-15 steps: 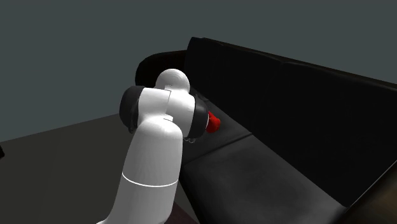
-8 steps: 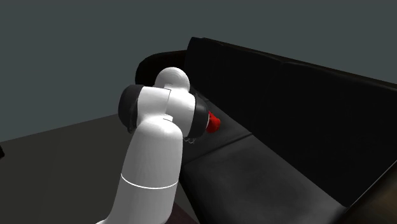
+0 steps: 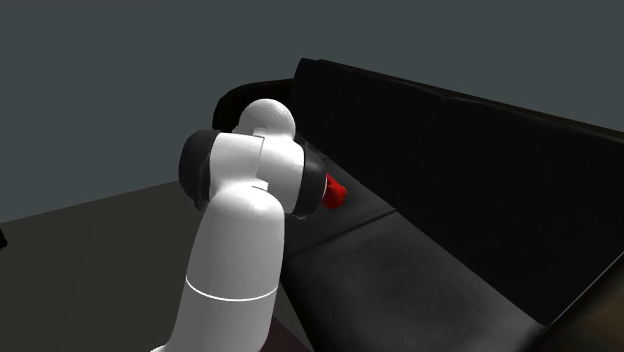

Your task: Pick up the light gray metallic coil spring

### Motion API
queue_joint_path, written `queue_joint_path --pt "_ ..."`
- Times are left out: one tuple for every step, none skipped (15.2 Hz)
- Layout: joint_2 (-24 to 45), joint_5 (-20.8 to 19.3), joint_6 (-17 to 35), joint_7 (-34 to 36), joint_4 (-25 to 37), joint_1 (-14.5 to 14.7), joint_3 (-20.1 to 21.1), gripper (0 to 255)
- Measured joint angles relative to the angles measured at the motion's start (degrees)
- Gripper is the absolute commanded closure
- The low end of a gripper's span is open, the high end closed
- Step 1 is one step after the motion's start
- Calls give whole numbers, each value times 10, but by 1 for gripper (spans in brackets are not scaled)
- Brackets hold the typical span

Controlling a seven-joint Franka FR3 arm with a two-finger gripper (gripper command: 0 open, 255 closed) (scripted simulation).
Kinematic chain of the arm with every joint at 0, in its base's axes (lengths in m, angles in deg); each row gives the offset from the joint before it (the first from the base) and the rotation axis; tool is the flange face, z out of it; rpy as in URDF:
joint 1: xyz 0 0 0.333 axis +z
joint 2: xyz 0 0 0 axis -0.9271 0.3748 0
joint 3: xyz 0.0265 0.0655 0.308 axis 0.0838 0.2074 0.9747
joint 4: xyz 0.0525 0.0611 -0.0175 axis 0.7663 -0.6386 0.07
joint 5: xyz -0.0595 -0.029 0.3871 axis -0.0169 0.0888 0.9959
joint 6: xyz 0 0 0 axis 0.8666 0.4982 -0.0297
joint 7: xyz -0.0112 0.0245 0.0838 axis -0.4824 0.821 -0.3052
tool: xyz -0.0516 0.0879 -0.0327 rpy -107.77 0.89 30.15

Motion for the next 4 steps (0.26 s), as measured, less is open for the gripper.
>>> queue_joint_path --pt "-5 2 -4 -2 0 -1 1 255" --pt "-9 4 -8 -5 1 -3 2 255" --pt "-13 7 -13 -6 2 -3 4 255" --pt "-15 8 -17 -8 4 -4 4 255"
